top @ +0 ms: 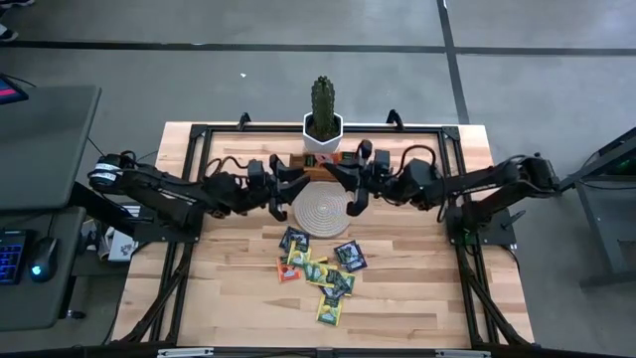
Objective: Pick & Place Tea
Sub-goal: Put the orange tea bag into the right section of the wooden organizer
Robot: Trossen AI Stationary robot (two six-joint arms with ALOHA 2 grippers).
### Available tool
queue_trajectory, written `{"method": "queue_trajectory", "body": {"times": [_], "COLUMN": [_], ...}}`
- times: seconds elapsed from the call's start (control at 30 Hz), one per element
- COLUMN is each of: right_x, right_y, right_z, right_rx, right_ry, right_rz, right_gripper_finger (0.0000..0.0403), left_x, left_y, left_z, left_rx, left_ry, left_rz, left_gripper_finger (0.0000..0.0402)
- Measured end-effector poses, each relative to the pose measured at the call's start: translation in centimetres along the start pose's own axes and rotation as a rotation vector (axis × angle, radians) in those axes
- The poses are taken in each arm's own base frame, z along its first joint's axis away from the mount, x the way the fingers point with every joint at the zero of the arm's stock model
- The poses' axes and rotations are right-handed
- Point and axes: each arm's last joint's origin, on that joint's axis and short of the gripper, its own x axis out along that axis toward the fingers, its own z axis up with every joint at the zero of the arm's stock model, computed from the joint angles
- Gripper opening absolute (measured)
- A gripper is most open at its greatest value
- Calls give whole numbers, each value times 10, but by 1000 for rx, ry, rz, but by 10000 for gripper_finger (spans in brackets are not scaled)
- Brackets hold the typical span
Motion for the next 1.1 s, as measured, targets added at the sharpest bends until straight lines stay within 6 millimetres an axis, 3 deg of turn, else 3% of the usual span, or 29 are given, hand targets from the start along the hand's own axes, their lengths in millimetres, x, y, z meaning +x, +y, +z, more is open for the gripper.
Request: {"method": "queue_trajectory", "body": {"times": [0.33,0.67,1.1], "right_x": [7,7,7], "right_y": [-6,-7,-7], "right_z": [4,2,4], "right_rx": [-7,-7,-5], "right_ry": [25,41,17], "right_rz": [-10,-25,-29], "right_gripper_finger": [3,3,3], "left_x": [4,23,27], "left_y": [7,12,11], "left_z": [6,23,22], "left_rx": [-13,11,23], "left_ry": [-28,-53,-2], "left_rz": [-25,-71,-88], "left_gripper_finger": [159,159,159]}}
